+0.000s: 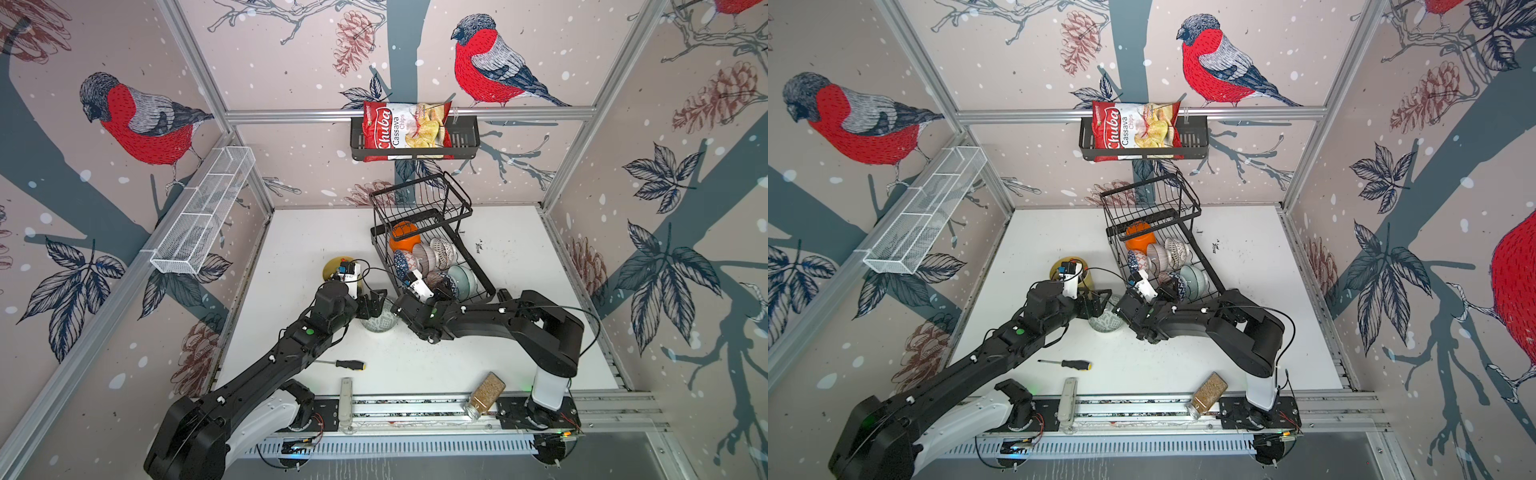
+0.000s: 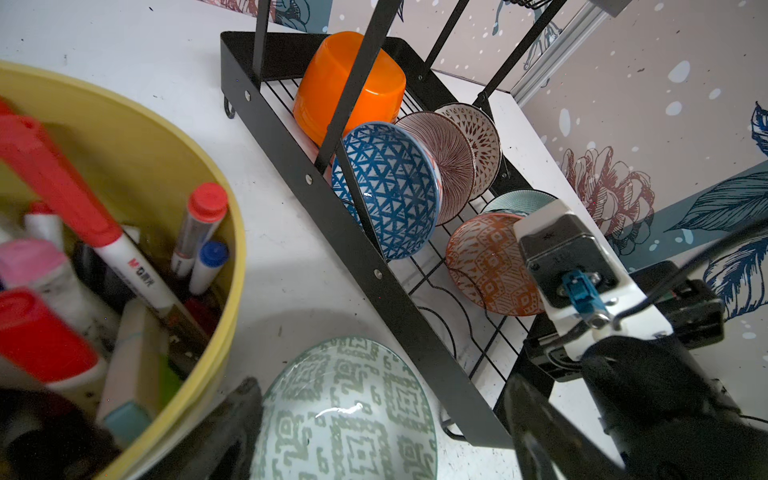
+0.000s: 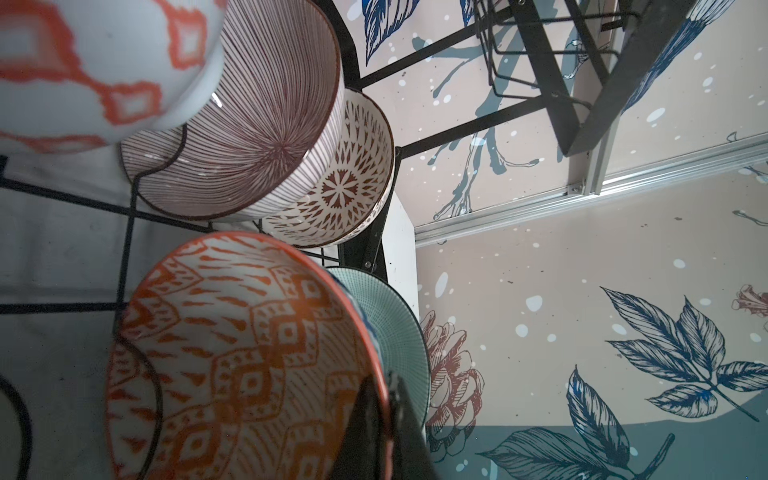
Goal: Load the bowls into the dish rack
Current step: 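Lower the orange-patterned bowl on edge into the rack's nearer slot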
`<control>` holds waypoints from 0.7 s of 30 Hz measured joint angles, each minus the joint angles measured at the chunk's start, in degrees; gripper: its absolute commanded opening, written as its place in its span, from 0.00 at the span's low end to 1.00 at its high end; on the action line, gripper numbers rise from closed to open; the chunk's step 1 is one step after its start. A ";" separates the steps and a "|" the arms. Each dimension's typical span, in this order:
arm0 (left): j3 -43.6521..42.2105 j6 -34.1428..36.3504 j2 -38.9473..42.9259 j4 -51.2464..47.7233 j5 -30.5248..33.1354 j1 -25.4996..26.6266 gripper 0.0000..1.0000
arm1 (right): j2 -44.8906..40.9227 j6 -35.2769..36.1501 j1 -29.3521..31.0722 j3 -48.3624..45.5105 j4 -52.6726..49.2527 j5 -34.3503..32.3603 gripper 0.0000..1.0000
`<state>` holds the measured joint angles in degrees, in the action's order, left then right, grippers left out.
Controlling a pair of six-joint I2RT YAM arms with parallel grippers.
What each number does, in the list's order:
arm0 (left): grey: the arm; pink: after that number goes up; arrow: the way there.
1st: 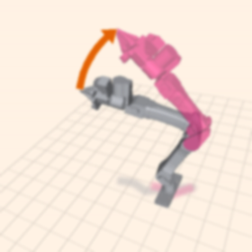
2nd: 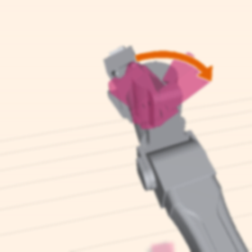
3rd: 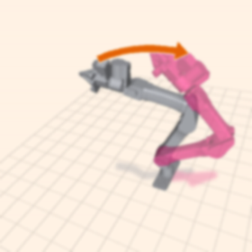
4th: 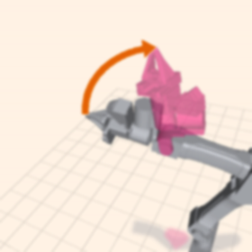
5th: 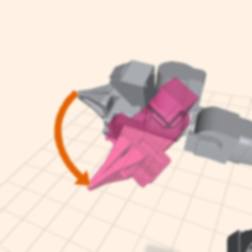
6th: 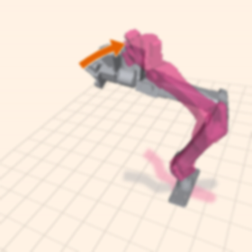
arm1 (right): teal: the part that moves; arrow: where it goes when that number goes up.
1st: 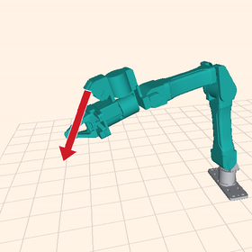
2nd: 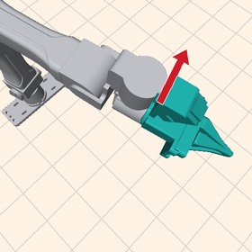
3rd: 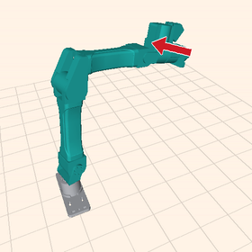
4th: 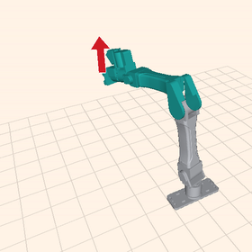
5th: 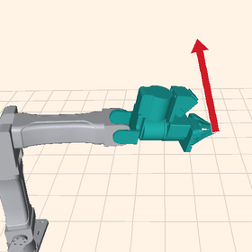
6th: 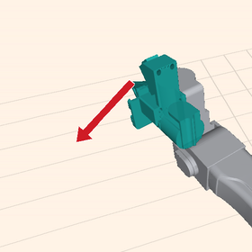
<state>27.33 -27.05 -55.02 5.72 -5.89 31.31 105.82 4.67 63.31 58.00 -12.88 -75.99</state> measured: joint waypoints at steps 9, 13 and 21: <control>0.00 0.02 0.15 0.00 -0.02 -0.09 0.91 | 0.22 -0.61 0.31 1.36 -2.32 0.90 0.07; -0.13 0.00 0.52 0.00 0.00 -0.13 0.91 | 0.46 -2.14 0.61 2.43 -4.31 1.66 0.12; -0.63 -0.02 1.07 0.00 0.02 -0.13 0.91 | 0.83 -4.87 1.14 3.87 -6.69 4.42 0.22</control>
<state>26.70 -27.07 -53.95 5.72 -5.87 31.18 106.65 -0.21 64.45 61.87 -19.57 -71.57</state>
